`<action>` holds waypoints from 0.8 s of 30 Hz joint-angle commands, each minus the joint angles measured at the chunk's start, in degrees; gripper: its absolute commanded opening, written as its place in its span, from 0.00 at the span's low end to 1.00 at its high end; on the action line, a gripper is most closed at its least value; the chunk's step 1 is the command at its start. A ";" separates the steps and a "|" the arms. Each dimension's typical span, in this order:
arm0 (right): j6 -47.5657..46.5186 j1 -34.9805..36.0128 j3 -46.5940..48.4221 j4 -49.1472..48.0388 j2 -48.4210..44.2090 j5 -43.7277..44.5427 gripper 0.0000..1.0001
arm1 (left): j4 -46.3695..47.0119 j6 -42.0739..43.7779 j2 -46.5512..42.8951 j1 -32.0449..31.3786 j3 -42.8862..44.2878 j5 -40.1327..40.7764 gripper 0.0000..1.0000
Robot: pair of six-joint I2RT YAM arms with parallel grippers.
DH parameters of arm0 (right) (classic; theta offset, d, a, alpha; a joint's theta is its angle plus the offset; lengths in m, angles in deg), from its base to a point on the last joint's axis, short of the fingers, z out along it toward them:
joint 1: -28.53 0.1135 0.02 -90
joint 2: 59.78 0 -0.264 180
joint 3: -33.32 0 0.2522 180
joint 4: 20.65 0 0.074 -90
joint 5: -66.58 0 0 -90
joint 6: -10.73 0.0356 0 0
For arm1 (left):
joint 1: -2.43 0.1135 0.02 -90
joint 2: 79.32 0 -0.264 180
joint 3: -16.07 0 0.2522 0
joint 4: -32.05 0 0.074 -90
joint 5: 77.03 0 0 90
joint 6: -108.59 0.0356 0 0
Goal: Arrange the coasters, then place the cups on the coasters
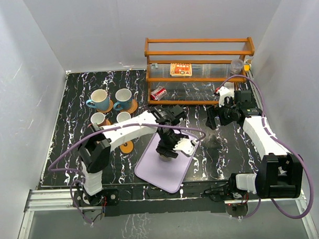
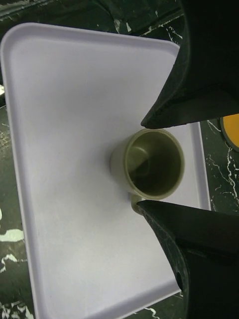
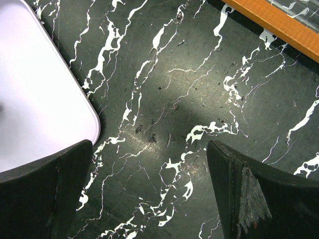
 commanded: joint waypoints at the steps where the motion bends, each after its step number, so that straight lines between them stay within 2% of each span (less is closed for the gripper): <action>1: -0.62 -0.21 0.14 -2.08 -1.35 0.02 0.98 | -2.36 5.77 1.77 -2.01 2.04 3.60 0.58; 6: -0.71 -0.27 0.14 -1.98 -1.12 0.00 0.98 | -1.44 7.82 3.87 -2.90 1.67 8.29 0.58; 12: -0.79 -0.27 0.23 -1.93 -0.87 -0.04 0.98 | -1.29 8.70 5.55 -3.29 1.93 9.20 0.56; 16: -0.88 -0.25 0.23 -1.89 -0.69 -0.02 0.98 | -1.90 8.18 6.67 -3.75 2.42 9.20 0.51; 20: -0.88 -0.22 0.23 -1.82 -0.39 0.05 0.99 | -2.88 6.42 7.50 -4.04 3.15 9.10 0.41; 24: -0.97 -0.26 0.36 -1.54 0.18 0.12 0.98 | -3.65 2.60 7.57 -4.05 3.36 10.78 0.36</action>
